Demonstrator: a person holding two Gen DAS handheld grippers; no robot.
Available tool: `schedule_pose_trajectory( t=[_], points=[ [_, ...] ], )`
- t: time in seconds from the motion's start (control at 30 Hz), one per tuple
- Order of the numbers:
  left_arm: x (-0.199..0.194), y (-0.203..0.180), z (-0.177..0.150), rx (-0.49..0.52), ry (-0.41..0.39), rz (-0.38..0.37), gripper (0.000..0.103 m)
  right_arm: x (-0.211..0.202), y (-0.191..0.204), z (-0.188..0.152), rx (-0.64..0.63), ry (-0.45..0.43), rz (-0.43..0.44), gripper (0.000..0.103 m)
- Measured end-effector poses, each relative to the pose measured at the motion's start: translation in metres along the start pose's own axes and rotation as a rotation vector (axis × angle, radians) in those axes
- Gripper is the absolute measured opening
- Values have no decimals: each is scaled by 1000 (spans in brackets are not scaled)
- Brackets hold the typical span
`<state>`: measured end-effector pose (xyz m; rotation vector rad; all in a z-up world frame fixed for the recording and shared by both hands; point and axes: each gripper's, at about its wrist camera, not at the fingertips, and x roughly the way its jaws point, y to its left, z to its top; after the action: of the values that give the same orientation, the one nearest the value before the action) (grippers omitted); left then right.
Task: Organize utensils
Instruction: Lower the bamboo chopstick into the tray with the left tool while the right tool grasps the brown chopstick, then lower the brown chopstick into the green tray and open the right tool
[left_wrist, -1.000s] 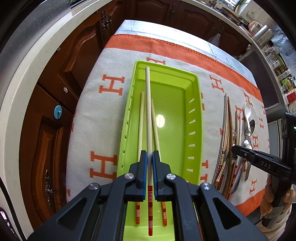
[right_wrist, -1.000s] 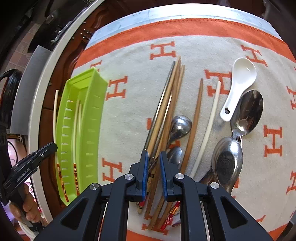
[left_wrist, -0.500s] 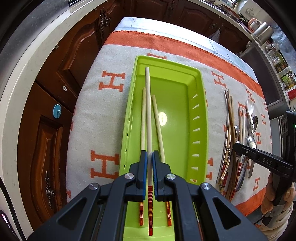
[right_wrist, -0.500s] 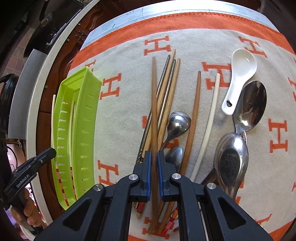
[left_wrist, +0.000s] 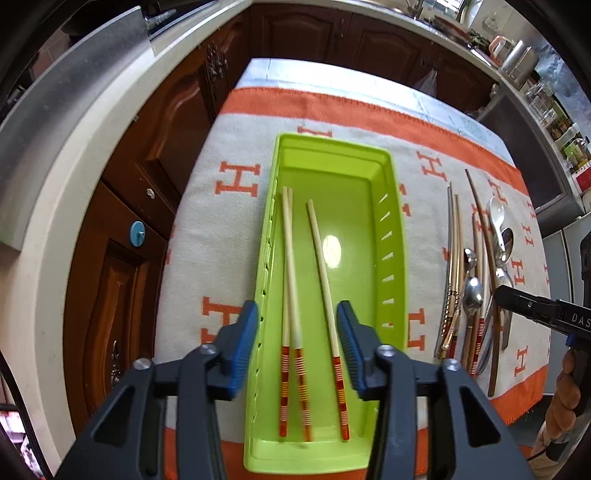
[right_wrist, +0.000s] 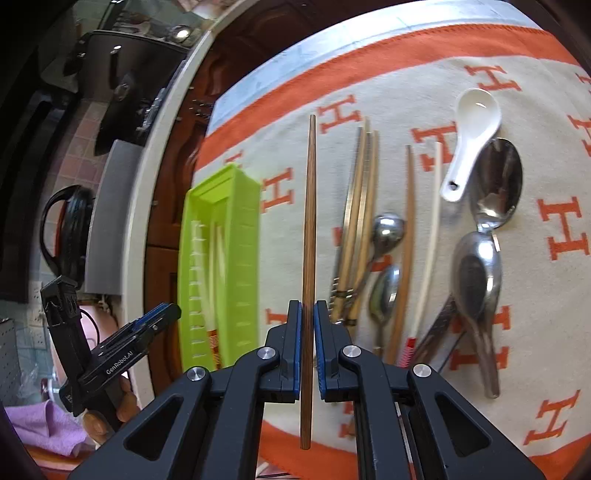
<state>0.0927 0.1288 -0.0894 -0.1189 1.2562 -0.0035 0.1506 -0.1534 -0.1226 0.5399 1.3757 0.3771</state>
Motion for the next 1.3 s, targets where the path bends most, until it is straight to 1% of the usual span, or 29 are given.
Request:
schedule_pose_trajectory(
  t=[0.1,0.2,0.3,0.4,0.63,0.83,0.87,0.9,0.93,0.97,1.0,1.03,1.17,1.3],
  points=[
    [-16,2,-9,-18,-40,9,48,-2,21,-7,-32,3,54,6],
    [-27,10,-15,-38,-62,10,48,-3,46,-14,-68,7,94,6],
    [-34,21,-19,-56,-89,52,48,1,70,-21,-99,9,117,6],
    [-37,32,-21,-74,-101,74,48,7,91,-29,-127,28,139,6],
    [-32,46,-24,-99,-103,103,49,34,135,-49,-180,94,153,6],
    [-29,54,-28,-119,-94,99,49,62,147,-50,-191,126,143,8],
    [-29,55,-28,-122,-94,97,50,67,148,-50,-180,136,131,9],
    [-29,56,-28,-125,-94,97,50,71,147,-50,-172,145,121,12],
    [-29,57,-28,-127,-94,96,51,74,145,-48,-168,149,118,21],
    [-29,57,-28,-127,-95,96,51,76,144,-49,-167,150,112,27],
    [-29,57,-28,-127,-97,97,53,76,143,-49,-166,143,102,36],
    [-29,57,-28,-127,-98,98,53,76,141,-49,-165,134,99,39],
    [-30,54,-27,-122,-97,91,53,68,136,-48,-178,106,105,39],
    [-32,46,-27,-106,-98,83,53,53,130,-49,-211,80,79,39]
  ],
)
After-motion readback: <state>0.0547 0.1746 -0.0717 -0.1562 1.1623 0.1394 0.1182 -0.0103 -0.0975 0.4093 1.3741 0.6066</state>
